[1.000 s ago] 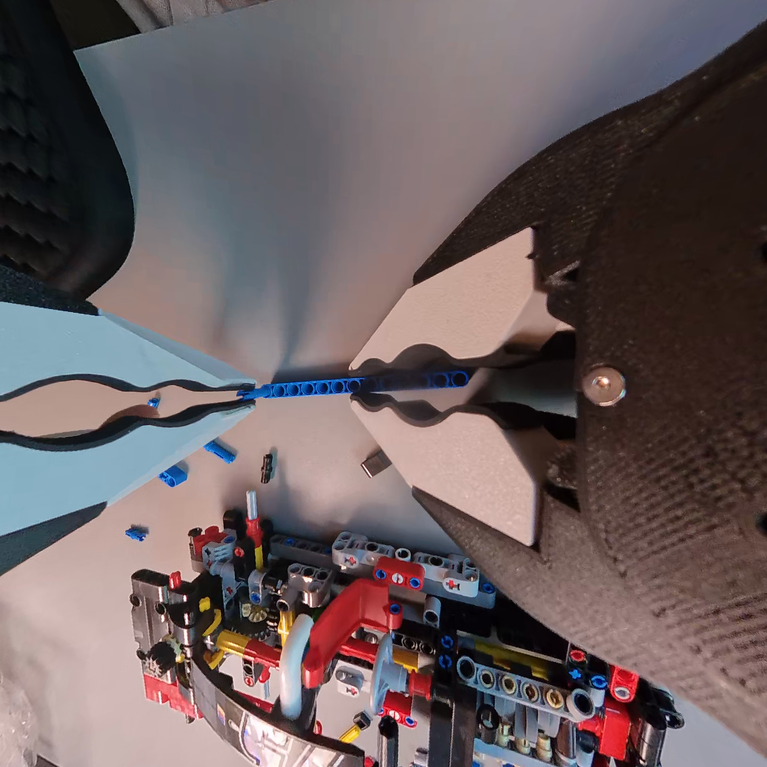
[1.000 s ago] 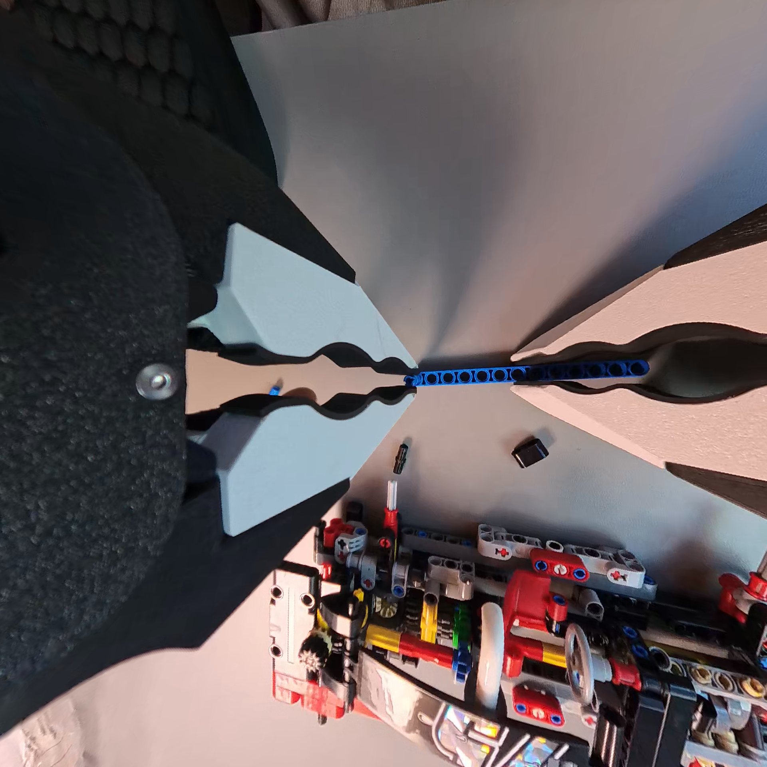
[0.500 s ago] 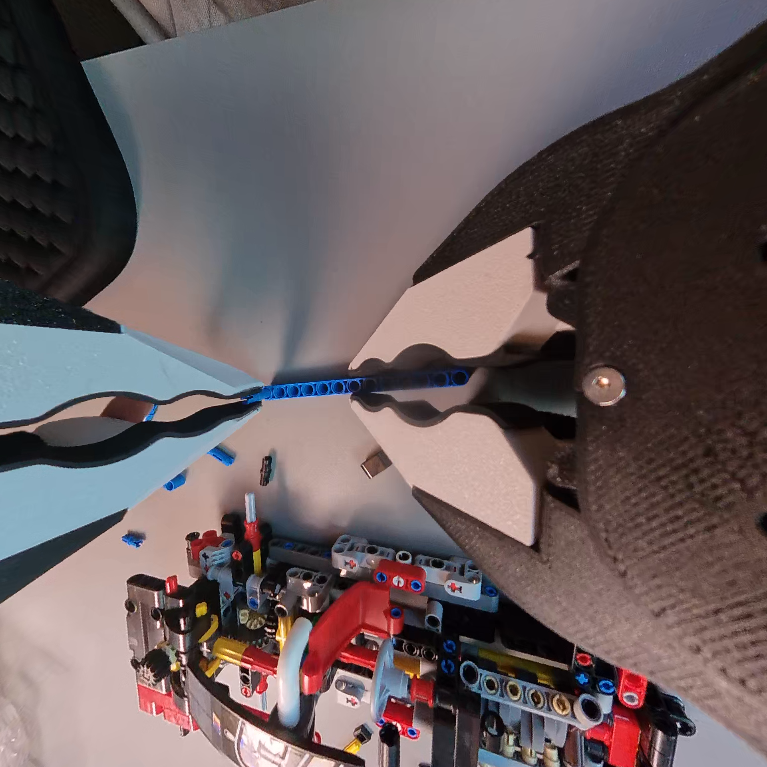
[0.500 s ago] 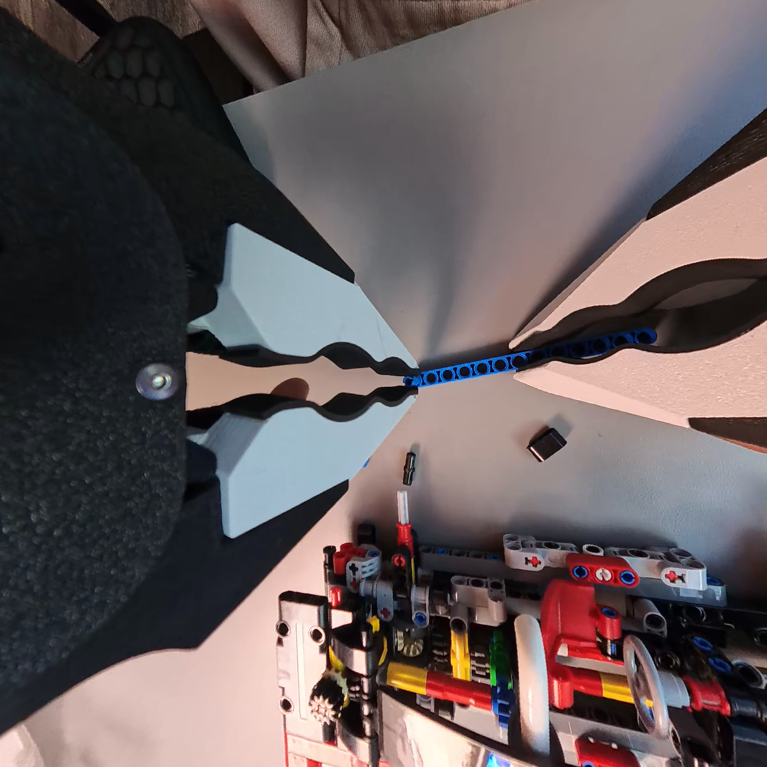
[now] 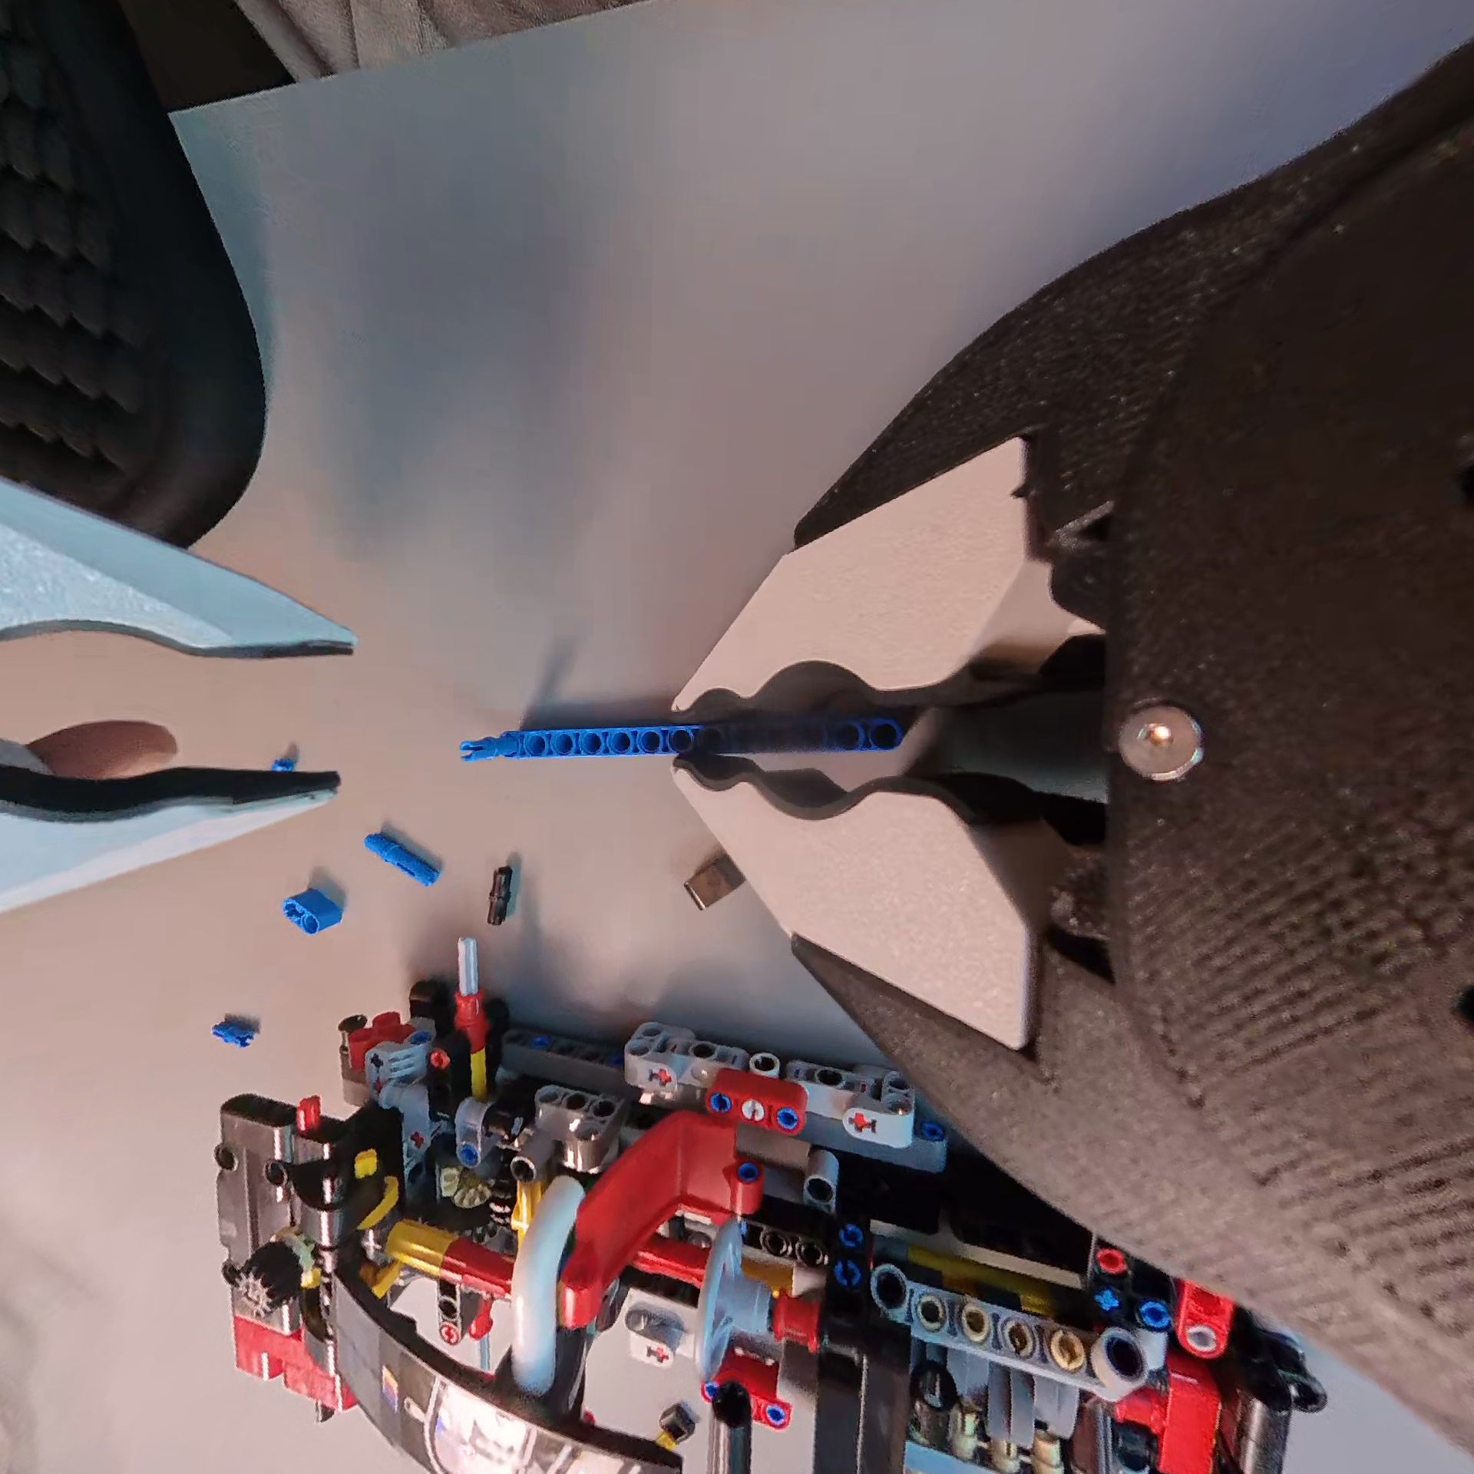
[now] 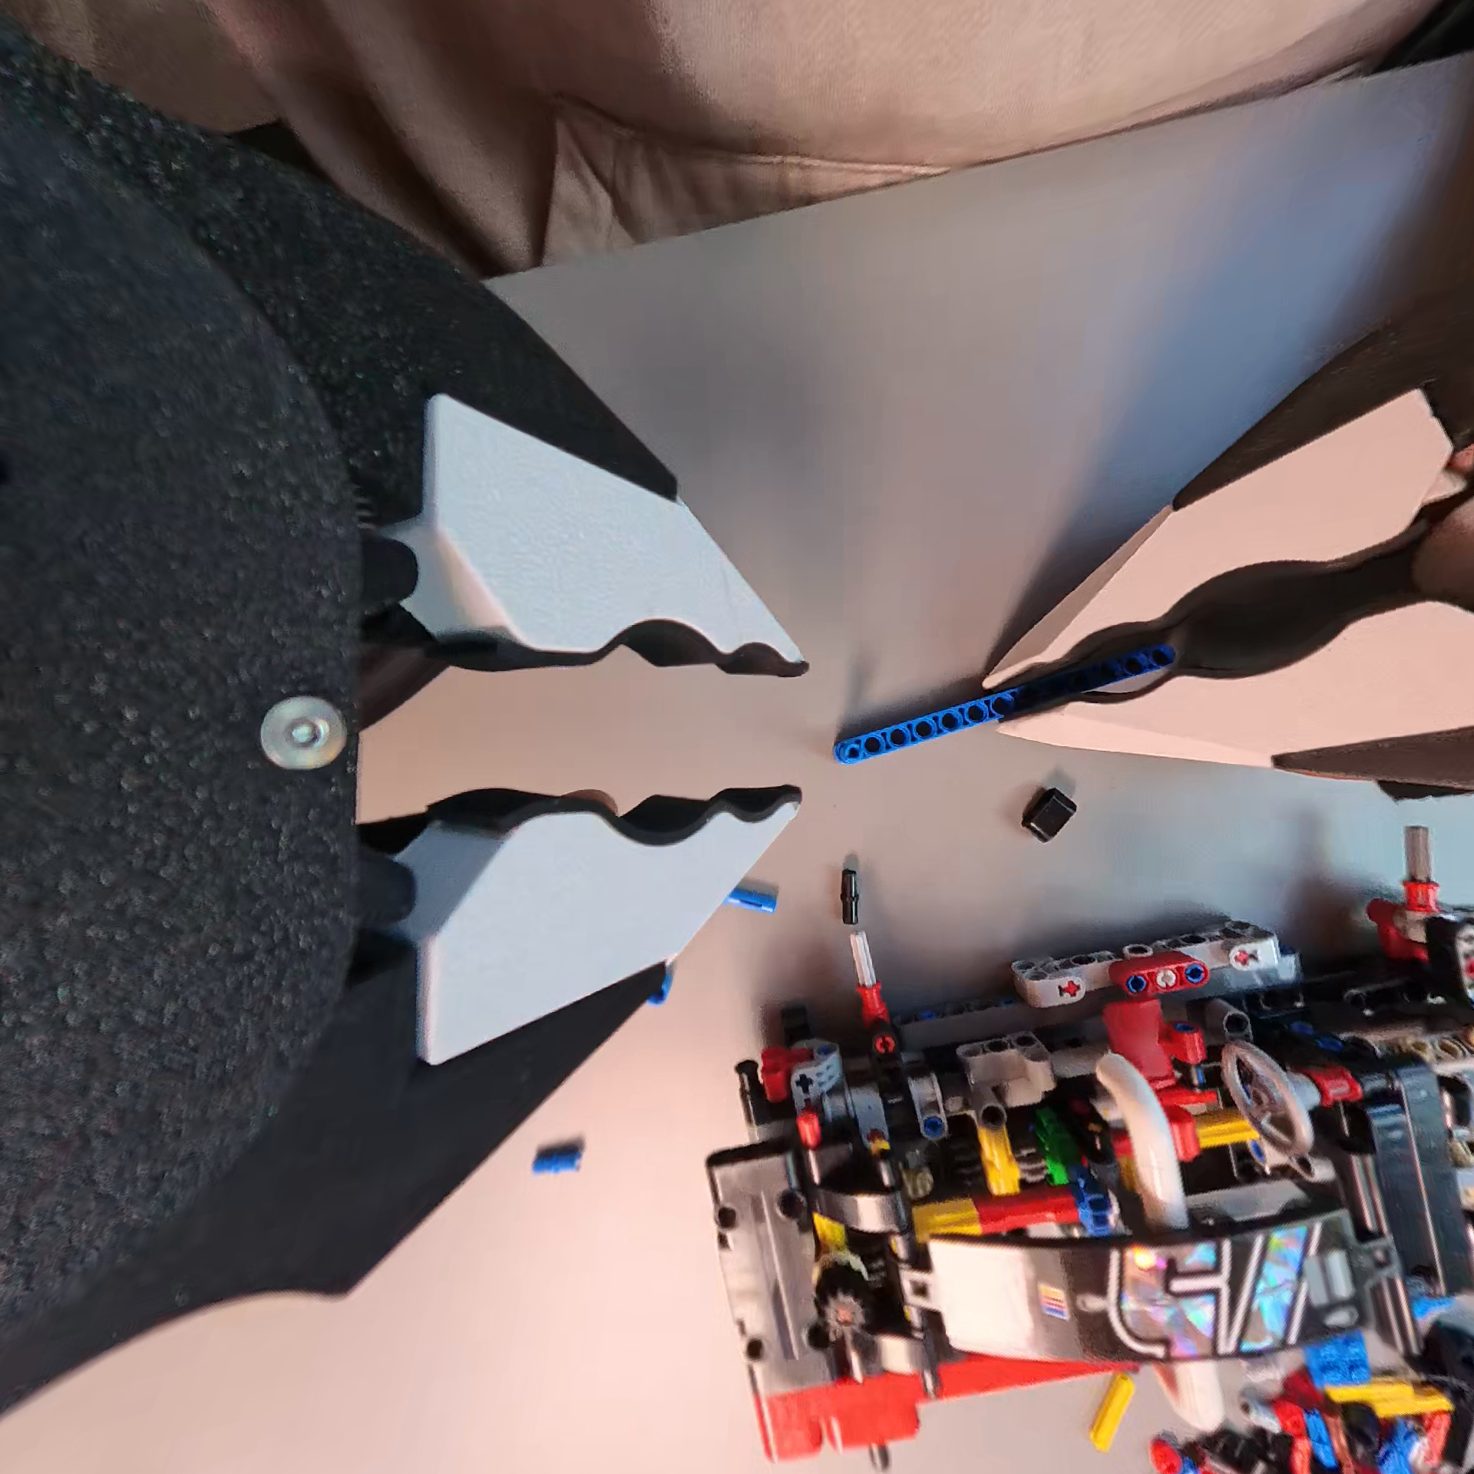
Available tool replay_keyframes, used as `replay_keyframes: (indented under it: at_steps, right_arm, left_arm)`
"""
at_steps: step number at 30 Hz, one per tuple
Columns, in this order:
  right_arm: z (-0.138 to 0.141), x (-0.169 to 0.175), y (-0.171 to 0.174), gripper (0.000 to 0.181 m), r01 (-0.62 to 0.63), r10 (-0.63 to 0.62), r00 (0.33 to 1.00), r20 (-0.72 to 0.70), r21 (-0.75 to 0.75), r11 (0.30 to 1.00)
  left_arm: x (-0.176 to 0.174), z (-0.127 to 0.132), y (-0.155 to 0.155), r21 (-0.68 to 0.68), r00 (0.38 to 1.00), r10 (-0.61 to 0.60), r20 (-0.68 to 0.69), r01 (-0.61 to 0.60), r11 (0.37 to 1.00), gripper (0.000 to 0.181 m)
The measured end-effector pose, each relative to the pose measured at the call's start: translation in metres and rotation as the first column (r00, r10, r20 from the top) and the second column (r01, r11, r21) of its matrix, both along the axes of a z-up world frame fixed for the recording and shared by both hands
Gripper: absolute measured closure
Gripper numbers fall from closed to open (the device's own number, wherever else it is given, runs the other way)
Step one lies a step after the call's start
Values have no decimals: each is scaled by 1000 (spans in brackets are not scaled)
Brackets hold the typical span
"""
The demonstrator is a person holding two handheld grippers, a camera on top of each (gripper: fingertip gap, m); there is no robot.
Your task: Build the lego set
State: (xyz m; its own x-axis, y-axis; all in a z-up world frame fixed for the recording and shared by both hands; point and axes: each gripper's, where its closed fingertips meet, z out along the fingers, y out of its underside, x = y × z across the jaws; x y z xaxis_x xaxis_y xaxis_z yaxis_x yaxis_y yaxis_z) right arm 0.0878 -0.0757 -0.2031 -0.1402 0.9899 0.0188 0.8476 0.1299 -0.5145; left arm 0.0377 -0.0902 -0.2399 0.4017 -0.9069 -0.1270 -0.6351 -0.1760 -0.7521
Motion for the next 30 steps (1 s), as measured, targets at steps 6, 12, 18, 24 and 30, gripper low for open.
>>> replay_keyframes:
  at_steps: [6, 12, 18, 24, 30]
  right_arm:
    - [12, -1, -4, 151, 70, -78, 959, -271, -40, 997]
    - [10, 1, -11, 151, 78, -88, 941, -327, -42, 996]
    - [-13, 42, 28, 165, 164, -147, 978, -145, 110, 980]
    - [-28, 70, 52, 157, 135, -134, 991, -17, 85, 987]
    - [-38, 65, 59, 152, 44, -45, 999, 21, 31, 999]
  left_arm:
    - [-1, 23, -5, -199, 977, 27, 211, 16, 980, 176]
    - [-2, 33, -6, -214, 951, 25, 309, 44, 976, 176]
    - [1, 14, -2, -124, 988, 12, 152, 7, 992, 176]
    - [9, 1, 3, -95, 999, 18, 37, -15, 995, 176]
    - [13, -1, 2, -99, 998, 56, 13, -54, 994, 167]
